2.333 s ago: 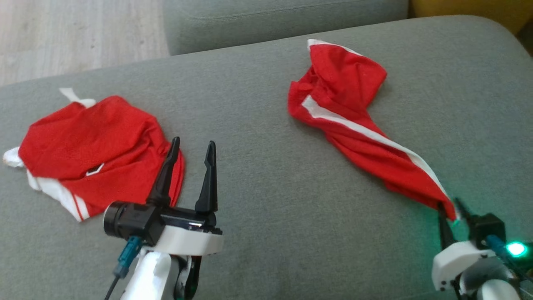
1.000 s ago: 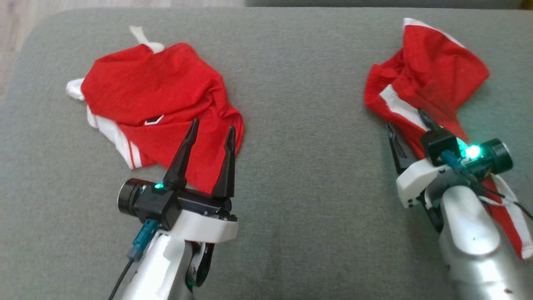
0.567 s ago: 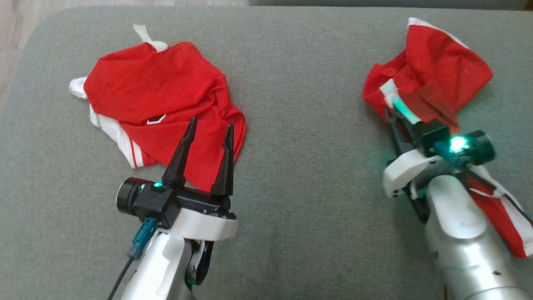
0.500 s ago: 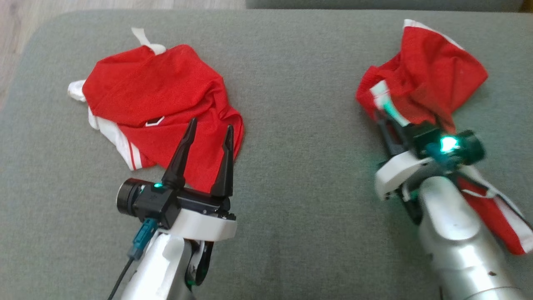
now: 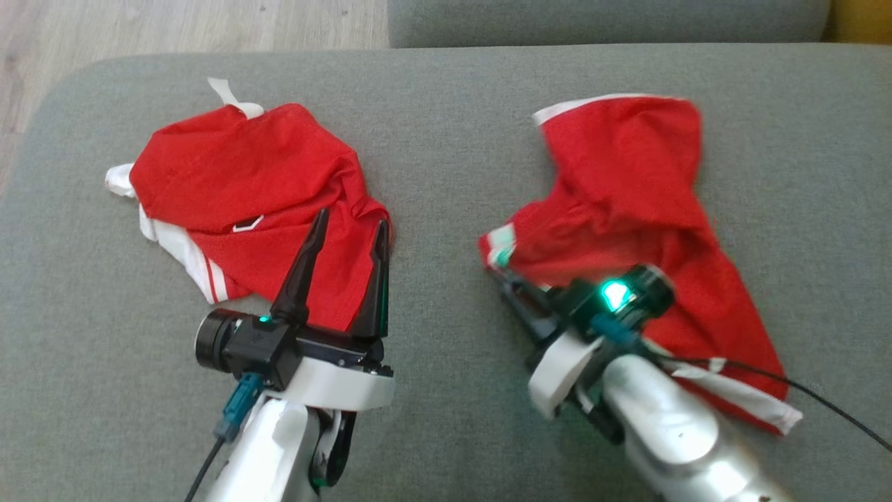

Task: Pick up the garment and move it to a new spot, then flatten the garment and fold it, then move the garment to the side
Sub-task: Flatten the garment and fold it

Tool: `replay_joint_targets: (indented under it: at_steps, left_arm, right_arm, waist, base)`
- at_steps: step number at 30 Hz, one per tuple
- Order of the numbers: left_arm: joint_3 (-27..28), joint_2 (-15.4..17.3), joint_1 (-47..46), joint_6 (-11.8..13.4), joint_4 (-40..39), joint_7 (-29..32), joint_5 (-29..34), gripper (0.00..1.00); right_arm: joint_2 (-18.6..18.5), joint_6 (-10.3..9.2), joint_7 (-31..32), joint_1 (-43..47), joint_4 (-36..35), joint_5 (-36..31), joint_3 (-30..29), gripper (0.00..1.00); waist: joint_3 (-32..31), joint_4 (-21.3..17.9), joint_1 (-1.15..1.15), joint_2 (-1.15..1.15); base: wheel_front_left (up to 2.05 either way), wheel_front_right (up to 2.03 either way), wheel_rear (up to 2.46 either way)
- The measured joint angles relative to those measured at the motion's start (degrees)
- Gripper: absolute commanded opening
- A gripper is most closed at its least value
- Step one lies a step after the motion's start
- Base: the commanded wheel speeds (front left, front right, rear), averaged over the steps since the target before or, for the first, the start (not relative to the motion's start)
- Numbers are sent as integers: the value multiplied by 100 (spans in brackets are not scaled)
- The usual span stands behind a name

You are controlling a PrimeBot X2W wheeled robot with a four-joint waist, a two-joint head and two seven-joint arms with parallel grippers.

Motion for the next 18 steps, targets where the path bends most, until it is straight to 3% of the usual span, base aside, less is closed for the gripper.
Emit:
replay_joint_targets:
  at_steps: [7, 8, 9, 13, 18]
  left_arm:
    - [10, 0, 97, 1, 0, 0, -1, 100]
    - [13, 0, 139, 2, 9, 0, -1, 100]
    - [19, 1, 146, 2, 15, 0, -1, 100]
    - [33, 0, 152, 2, 30, 0, -1, 100]
    - [113, 0, 201, 2, 31, 0, 0, 100]
  right_arm:
    - [-14, 0, 3, 51, 45, 455, 1043, 0]
    - [-49, 0, 3, 51, 49, 561, 1272, 42]
    - [-66, 0, 3, 51, 48, 601, 1307, 100]
    - [-190, 0, 3, 53, -69, 822, 1283, 100]
    - [-363, 0, 1, 182, -736, 979, 760, 100]
  waist:
    - [-80, -27, 0, 0]
    - [-97, -50, 0, 0]
    - [-104, -65, 0, 0]
    - [-156, -138, 0, 0]
    - [-249, -259, 0, 0]
  base:
    - [0, 0, 0]
    - [0, 0, 0]
    - [0, 0, 0]
    - [0, 0, 0]
    - [0, 0, 0]
